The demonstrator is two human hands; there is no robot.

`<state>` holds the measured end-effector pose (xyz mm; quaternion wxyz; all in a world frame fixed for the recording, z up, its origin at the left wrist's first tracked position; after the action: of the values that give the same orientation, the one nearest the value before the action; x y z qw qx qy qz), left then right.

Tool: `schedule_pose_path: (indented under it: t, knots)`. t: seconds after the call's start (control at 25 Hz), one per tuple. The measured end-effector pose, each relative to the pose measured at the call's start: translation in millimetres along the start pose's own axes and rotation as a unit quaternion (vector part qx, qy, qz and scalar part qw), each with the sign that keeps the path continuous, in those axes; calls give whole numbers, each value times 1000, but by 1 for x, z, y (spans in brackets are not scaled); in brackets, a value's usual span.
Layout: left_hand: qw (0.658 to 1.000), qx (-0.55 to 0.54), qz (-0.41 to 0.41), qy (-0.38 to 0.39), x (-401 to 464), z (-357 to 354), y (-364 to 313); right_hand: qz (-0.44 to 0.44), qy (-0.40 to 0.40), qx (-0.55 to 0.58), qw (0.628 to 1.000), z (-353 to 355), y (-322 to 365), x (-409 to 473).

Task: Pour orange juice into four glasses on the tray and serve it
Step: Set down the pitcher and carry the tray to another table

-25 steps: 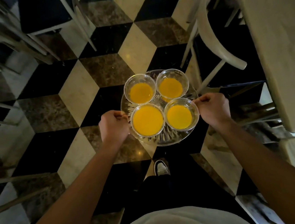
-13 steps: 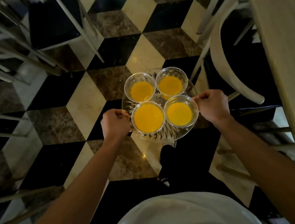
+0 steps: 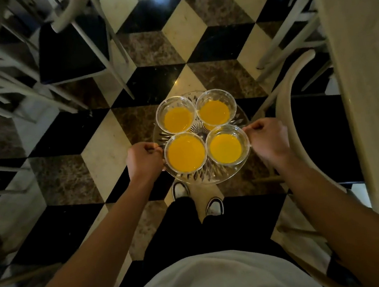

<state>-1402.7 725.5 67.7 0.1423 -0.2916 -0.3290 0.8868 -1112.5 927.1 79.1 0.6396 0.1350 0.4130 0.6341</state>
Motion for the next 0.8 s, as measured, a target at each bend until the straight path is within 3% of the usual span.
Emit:
schedule_pose_path:
  t: [0.8]
  knots:
    - [995, 10, -47, 91, 230, -35, -147, -20, -65, 7, 998, -23, 113, 180]
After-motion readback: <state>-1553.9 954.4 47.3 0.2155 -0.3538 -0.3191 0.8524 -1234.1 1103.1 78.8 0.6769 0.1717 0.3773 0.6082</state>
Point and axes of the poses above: each hand's wrist, its own x-axis towards the middle knuckle, its own z-axis out of the back of the hand, y = z × x, the point moved 8 cm from there along x, towards the middle knuckle
